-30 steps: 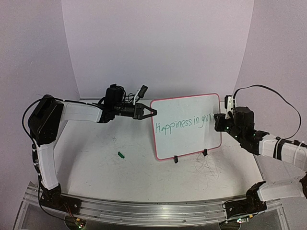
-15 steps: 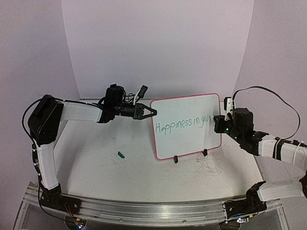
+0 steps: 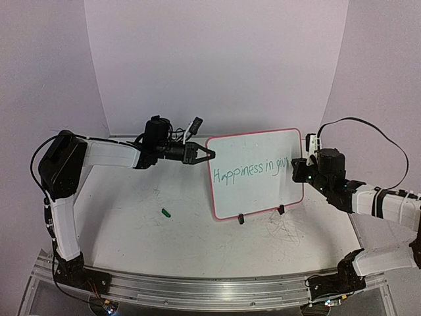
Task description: Write a sentence on the whiteboard
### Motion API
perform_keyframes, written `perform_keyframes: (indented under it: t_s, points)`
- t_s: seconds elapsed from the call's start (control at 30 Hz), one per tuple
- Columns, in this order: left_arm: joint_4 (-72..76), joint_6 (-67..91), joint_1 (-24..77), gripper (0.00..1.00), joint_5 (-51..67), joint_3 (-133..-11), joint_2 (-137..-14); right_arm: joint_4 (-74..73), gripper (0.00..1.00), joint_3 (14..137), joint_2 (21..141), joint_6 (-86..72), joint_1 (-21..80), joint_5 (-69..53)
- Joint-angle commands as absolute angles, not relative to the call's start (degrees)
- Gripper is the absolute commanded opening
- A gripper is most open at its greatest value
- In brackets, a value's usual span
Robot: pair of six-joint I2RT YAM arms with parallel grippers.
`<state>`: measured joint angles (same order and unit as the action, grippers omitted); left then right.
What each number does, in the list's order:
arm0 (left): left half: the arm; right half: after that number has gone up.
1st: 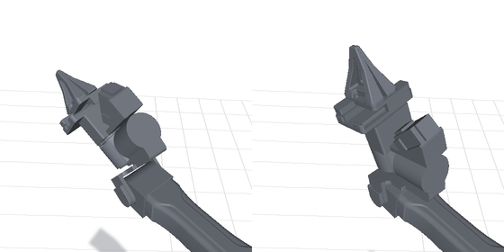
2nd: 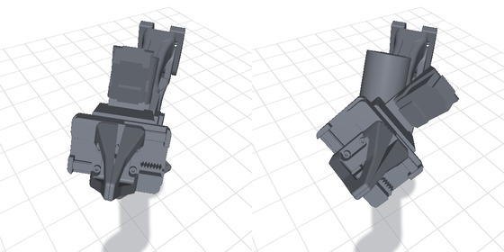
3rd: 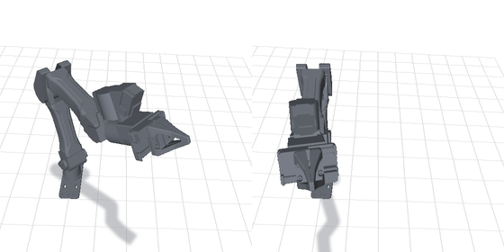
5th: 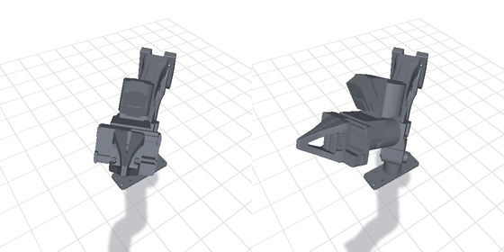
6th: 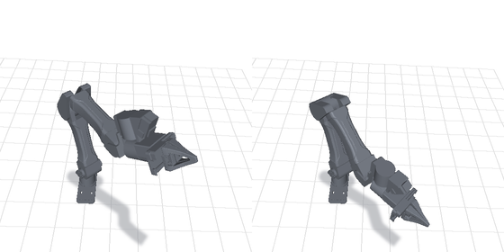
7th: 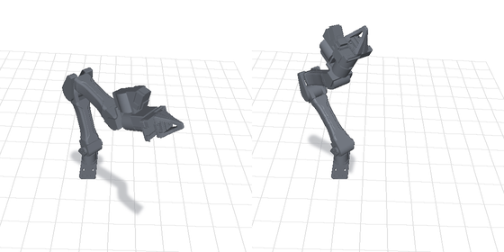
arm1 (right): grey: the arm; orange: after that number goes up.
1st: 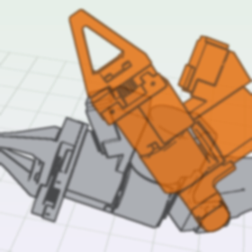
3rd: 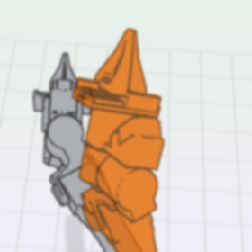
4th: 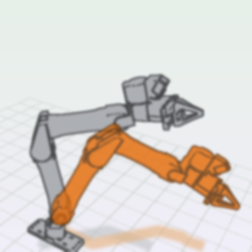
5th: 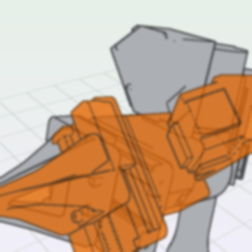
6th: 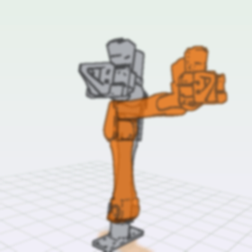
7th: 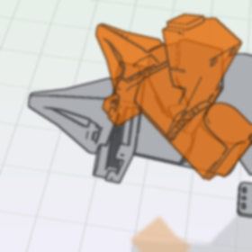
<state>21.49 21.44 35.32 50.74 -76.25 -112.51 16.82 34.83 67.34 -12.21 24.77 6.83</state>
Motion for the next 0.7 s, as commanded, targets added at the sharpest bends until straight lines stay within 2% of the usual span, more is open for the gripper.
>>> perform_keyframes:
  t_s: [0.0, 0.67]
  points:
    - [19.2, 20.5, 37.3, 0.0, 52.4, -75.8, -111.2, 17.4, 0.0, 35.0, 67.1, -13.2, 24.6, 7.3]
    - [19.2, 20.6, 37.3, 0.0, 52.3, -76.0, -111.4, 16.4, 0.0, 33.6, 63.6, -14.4, 24.6, 5.3]
